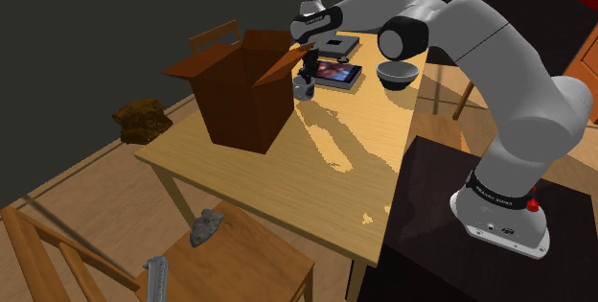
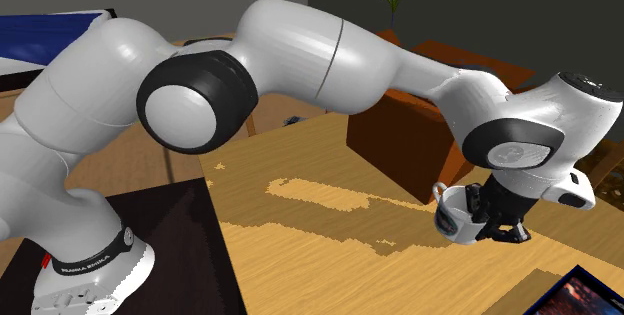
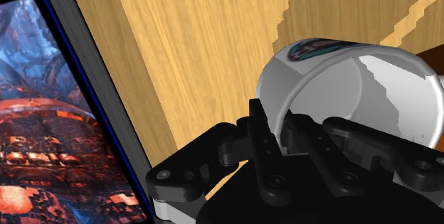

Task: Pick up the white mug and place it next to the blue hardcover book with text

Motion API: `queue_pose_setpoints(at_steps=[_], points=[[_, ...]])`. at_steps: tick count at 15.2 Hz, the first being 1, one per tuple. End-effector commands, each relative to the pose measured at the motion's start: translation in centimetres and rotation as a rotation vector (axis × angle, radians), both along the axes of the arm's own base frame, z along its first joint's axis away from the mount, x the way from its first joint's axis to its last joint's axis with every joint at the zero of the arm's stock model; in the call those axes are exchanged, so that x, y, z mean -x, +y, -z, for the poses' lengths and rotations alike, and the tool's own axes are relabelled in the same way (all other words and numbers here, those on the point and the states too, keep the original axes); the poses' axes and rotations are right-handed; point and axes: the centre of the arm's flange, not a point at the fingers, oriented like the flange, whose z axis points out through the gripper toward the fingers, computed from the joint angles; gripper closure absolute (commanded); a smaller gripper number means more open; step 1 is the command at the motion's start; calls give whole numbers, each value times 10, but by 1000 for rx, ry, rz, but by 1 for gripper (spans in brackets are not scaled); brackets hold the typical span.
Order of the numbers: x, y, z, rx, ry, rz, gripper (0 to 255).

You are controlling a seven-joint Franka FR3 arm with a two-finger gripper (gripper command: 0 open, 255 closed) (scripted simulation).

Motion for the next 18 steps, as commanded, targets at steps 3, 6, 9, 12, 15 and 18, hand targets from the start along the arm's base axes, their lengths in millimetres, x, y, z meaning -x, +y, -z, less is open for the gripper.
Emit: queue_pose_setpoints(at_steps=[3, 6, 9, 12, 15, 18], points=[[0, 1, 14, 0, 0, 0, 255], [0, 1, 14, 0, 0, 0, 255], [0, 1, 14, 0, 0, 0, 255], [0, 1, 14, 0, 0, 0, 0], [0, 1, 14, 0, 0, 0, 0], [1, -1, -25, 0, 0, 0, 0]])
